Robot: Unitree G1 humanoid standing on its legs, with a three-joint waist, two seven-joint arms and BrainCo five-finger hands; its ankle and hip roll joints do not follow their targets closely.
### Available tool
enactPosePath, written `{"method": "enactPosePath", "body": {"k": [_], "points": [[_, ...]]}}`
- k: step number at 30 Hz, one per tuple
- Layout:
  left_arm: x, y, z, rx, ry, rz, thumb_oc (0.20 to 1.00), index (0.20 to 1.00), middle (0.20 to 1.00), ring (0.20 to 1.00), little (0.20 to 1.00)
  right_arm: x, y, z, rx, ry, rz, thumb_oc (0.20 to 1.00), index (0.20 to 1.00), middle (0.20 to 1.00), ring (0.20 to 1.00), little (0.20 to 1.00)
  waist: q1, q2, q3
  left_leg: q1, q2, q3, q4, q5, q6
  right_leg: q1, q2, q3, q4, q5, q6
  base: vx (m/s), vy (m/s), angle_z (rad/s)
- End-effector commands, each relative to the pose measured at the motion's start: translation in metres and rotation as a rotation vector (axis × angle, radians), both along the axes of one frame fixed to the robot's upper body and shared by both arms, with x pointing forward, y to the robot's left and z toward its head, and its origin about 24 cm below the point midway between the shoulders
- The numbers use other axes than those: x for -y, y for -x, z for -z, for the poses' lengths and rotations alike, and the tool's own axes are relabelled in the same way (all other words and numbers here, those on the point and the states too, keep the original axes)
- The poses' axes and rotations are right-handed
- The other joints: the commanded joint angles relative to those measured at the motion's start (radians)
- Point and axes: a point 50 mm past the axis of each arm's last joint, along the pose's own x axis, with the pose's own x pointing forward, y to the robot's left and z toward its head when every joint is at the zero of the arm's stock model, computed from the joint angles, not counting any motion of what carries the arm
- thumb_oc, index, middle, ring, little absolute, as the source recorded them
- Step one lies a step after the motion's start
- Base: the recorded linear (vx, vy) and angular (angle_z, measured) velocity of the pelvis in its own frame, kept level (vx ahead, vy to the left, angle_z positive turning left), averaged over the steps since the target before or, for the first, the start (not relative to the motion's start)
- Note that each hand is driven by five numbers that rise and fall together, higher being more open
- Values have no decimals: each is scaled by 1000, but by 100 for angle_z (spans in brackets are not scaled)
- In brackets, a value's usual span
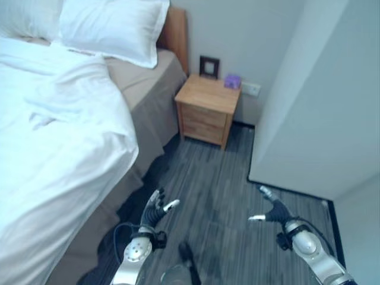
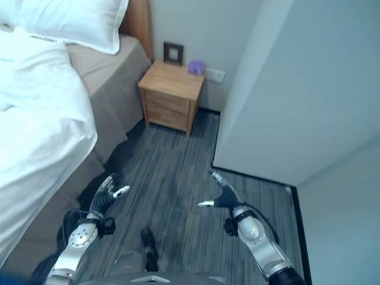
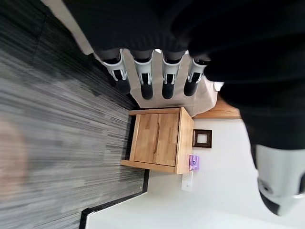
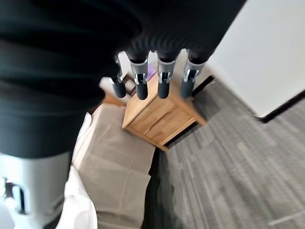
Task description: Making the bed.
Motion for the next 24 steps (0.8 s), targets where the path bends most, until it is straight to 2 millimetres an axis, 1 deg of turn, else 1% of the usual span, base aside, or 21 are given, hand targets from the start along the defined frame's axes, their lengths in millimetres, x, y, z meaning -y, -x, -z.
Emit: {"method": "enactPosePath", "body": {"k": [1,2,3,4,5,6,7,8,9,10,11,12,13,14,16,17,18,20,22,23,24], "points": [[-1,-14,-27,127,-38,55,1000,1000,1000,1000,1000,-8,-31,-35,185,-27,-12,1000,1000,1000,1000,1000,9,-3,17,56,4,-20,-50,-17,34,-10,-68,-71,196,266,124,380,151,17],[-3,-16,-31,145,-44,42,1000,1000,1000,1000,1000,-11,-33,-37,197,-35,-18,1000,1000,1000,1000,1000,2,4,22,95,8,-27,-56,-42,42,-60,-109,-104,272,284,126,403,116,36],[-6,-20,-36,168,-44,27,1000,1000,1000,1000,1000,-13,-34,-38,202,-28,-24,1000,1000,1000,1000,1000,2,13,25,126,16,-29,-61,-62,42,-88,-154,-140,281,282,121,396,61,80],[-9,-22,-40,186,-39,9,1000,1000,1000,1000,1000,-14,-36,-40,213,-21,-23,1000,1000,1000,1000,1000,-3,15,30,143,19,-40,-62,-79,37,-97,-198,-181,238,258,105,449,17,86],[-11,-23,-44,201,-36,3,1000,1000,1000,1000,1000,-15,-38,-44,232,-25,-26,1000,1000,1000,1000,1000,-3,19,35,162,23,-65,-62,-92,27,-127,-208,-187,150,200,68,377,-42,92],[-12,-23,-46,212,-30,0,1000,1000,1000,1000,1000,-15,-38,-46,238,-28,-26,1000,1000,1000,1000,1000,-6,23,34,162,26,-83,-62,-95,20,-122,-202,-188,84,187,64,292,-83,70],[-13,-23,-47,215,-37,5,1000,1000,1000,1000,1000,-14,-37,-47,244,-34,-24,1000,1000,1000,1000,1000,-12,26,39,160,28,-94,-62,-77,17,-144,-159,-152,-22,159,32,226,-131,72],[-14,-23,-48,225,-40,-1,1000,1000,1000,1000,1000,-11,-37,-50,255,-38,-16,1000,1000,1000,1000,1000,-17,24,37,167,27,-124,-62,-86,7,-150,-130,-107,-152,142,27,393,-201,92],[-17,-27,-57,269,-50,-1,1000,1000,1000,1000,1000,-6,-36,-52,262,-38,-1,1000,1000,1000,1000,1000,-29,19,37,179,24,-182,-62,-113,-11,-169,-110,-13,-365,176,35,337,-163,95],[-17,-27,-58,269,-50,-1,1000,1000,1000,1000,1000,-6,-36,-53,262,-38,-1,1000,1000,1000,1000,1000,-29,18,36,176,24,-182,-62,-111,-11,-169,-109,-13,-372,182,34,352,-167,112],[-20,-31,-63,295,-59,-13,1000,1000,1000,1000,1000,-6,-37,-53,263,-45,4,1000,1000,1000,1000,1000,-32,17,37,184,27,-205,-62,-124,-19,-197,-118,21,-432,214,49,333,-171,131],[-25,-36,-70,329,-76,-34,1000,1000,1000,1000,1000,-6,-37,-53,262,-51,6,1000,1000,1000,1000,1000,-34,24,38,206,36,-235,-62,-139,-37,-283,-128,47,-440,235,68,346,-168,132],[-25,-36,-70,330,-76,-34,1000,1000,1000,1000,1000,-6,-37,-53,263,-51,6,1000,1000,1000,1000,1000,-37,26,37,204,37,-238,-62,-140,-37,-284,-127,44,-440,233,68,338,-184,122],[-28,-39,-74,348,-93,-43,1000,1000,1000,1000,1000,-6,-37,-52,257,-49,7,1000,1000,1000,1000,1000,-42,29,36,214,41,-259,-62,-149,-46,-308,-126,57,-440,240,73,248,-152,86],[-29,-43,-81,382,-101,-49,1000,1000,1000,1000,1000,-4,-36,-51,255,-51,12,1000,1000,1000,1000,1000,-54,29,37,237,47,-302,-62,-163,-58,-318,-126,109,-440,264,76,396,-313,82],[-32,-46,-87,402,-112,-56,1000,1000,1000,1000,1000,-1,-37,-50,250,-46,27,1000,1000,1000,1000,1000,-63,27,39,260,49,-345,-62,-174,-63,-294,-125,143,-440,281,78,318,-297,97],[-32,-46,-87,402,-112,-56,1000,1000,1000,1000,1000,-1,-38,-50,250,-46,27,1000,1000,1000,1000,1000,-65,26,41,262,49,-347,-62,-174,-63,-291,-126,140,-440,281,78,304,-293,122],[-37,-48,-86,395,-136,-69,1000,1000,1000,1000,1000,0,-40,-49,243,-62,45,1000,1000,1000,1000,1000,-58,21,29,288,44,-380,-62,-186,-73,-261,-127,140,-440,283,74,256,-272,102],[-43,-43,-81,377,-129,-114,1000,1000,1000,1000,1000,-3,-47,-53,255,-64,30,1000,1000,1000,1000,1000,-61,42,11,307,67,-390,-62,-189,-87,-237,-115,119,-440,280,77,326,-342,51],[-46,-36,-74,351,-108,-138,1000,1000,1000,1000,1000,-5,-50,-56,259,-67,2,1000,1000,1000,1000,1000,-55,55,0,314,77,-395,-46,-193,-94,-219,-101,120,-440,260,67,266,-292,29],[-46,-34,-73,353,-90,-144,1000,1000,1000,1000,1000,-6,-52,-59,270,-73,-5,1000,1000,1000,1000,1000,-54,61,6,293,84,-401,10,-196,-97,-206,-98,109,-440,254,58,165,-280,33]]}}
